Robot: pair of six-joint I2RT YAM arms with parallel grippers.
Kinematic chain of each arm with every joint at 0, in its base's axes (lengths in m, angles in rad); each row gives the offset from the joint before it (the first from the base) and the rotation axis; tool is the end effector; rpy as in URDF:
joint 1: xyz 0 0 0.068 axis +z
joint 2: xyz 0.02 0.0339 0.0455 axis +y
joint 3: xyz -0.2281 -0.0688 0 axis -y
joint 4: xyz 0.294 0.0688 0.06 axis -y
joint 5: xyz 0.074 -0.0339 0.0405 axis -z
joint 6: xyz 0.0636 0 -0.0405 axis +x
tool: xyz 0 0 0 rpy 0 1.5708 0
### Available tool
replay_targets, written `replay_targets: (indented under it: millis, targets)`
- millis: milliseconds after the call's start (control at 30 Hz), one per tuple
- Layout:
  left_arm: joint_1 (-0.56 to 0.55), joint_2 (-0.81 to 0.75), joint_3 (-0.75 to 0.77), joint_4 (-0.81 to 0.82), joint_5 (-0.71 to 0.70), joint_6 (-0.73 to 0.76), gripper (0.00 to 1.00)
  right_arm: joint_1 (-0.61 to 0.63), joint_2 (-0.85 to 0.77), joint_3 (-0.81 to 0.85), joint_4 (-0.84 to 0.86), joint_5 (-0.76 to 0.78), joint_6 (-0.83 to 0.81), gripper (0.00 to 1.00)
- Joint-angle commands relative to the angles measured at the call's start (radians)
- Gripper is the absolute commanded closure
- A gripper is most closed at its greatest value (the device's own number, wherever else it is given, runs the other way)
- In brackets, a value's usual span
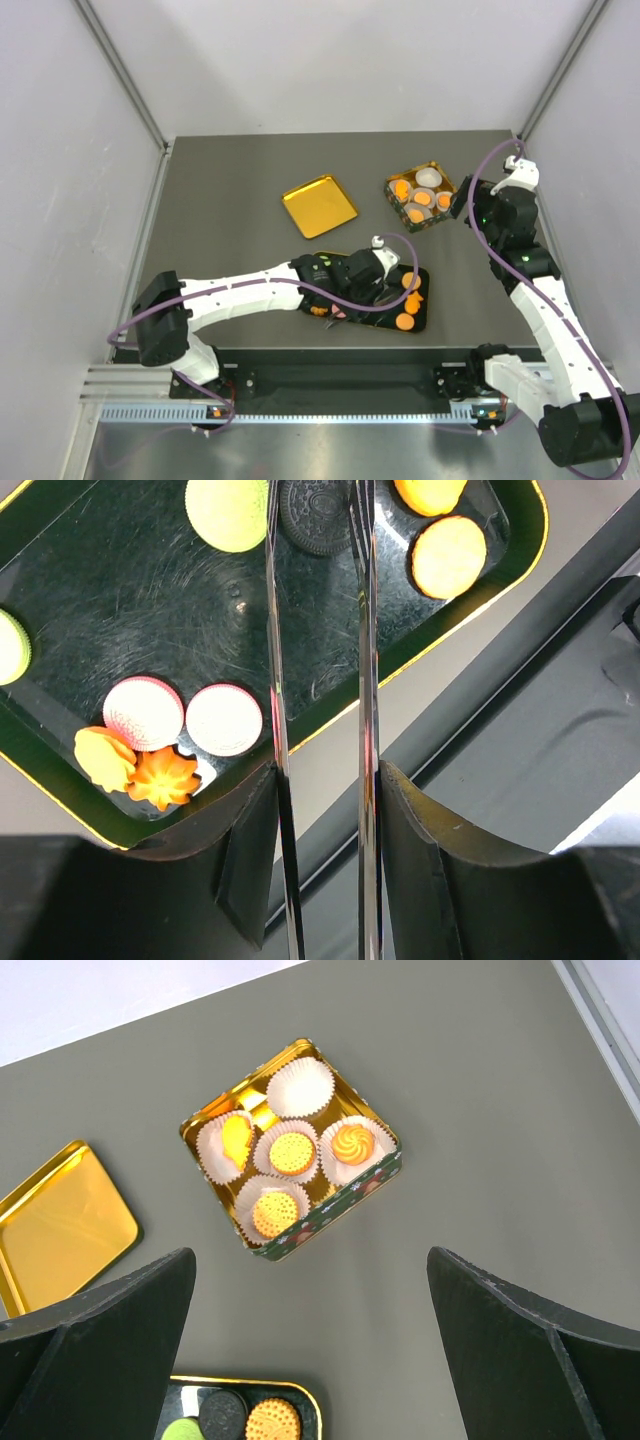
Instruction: Pack the cookies
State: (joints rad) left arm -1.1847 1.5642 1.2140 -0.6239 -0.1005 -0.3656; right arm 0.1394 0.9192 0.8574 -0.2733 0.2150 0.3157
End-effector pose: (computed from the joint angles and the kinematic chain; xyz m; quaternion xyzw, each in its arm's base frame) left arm 0.1537 -0.3611 0.1835 0.3666 0.8815 -0.1712 0.2433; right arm 0.3063 0.0293 0.2918 0.1333 0.8018 0.0447 0.5808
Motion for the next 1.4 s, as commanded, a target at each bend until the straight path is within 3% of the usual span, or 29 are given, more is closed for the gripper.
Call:
replay_targets:
  millis: [0, 1367]
  targets:
    - [-0.009, 0.000, 0.044, -0.005, -0.016, 0.010, 0.53, -0.014, -0.016, 0.003, 0.036, -0.008, -0.001, 0.00]
    - [-0.027, 0.033, 0.091, -0.065, -0.013, 0.010, 0.51, -0.014, -0.022, 0.003, 0.034, -0.005, -0.003, 0.00]
